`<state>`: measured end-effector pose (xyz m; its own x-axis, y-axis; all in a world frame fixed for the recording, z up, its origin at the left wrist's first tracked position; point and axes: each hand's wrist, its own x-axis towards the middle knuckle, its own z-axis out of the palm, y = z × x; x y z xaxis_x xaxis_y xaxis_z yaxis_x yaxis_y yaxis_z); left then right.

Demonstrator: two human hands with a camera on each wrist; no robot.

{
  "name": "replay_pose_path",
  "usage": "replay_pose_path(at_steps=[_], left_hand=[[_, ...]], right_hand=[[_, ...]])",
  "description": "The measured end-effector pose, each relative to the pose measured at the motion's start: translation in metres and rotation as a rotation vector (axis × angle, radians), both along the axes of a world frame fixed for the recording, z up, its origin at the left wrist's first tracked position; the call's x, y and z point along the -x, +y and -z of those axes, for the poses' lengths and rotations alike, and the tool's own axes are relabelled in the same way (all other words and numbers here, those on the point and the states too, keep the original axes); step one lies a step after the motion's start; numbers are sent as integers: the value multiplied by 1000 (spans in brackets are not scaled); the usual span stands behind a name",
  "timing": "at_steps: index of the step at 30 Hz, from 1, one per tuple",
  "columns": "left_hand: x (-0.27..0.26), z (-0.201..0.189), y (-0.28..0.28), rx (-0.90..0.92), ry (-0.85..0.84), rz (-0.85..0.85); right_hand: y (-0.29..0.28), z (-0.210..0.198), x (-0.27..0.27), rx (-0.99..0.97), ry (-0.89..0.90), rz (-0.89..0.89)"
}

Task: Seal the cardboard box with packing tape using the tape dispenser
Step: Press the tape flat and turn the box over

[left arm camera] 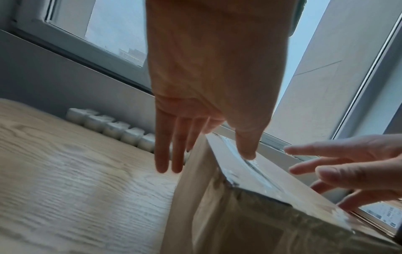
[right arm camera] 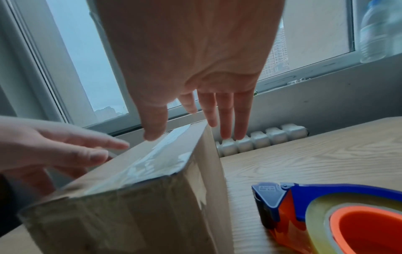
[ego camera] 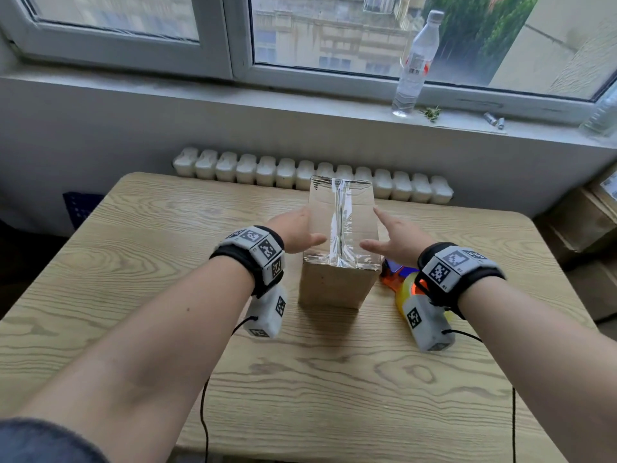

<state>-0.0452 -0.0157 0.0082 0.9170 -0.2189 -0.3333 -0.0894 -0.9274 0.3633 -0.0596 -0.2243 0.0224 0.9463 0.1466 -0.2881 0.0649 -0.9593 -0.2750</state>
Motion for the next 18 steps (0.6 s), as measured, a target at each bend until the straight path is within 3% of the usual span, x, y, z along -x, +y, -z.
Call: replay_pose_path(at_steps=[4,11,18], left_hand=[[-12,9,-7,45,134,-131],[-39,20,-33,92,160,-240],[-89,11,-41,35,200,-285]], right_hand=[[-5,2,-7,-6,9,16],[-16,10,-27,-44,92,-74],[-29,20,-85,-92,71,-110]])
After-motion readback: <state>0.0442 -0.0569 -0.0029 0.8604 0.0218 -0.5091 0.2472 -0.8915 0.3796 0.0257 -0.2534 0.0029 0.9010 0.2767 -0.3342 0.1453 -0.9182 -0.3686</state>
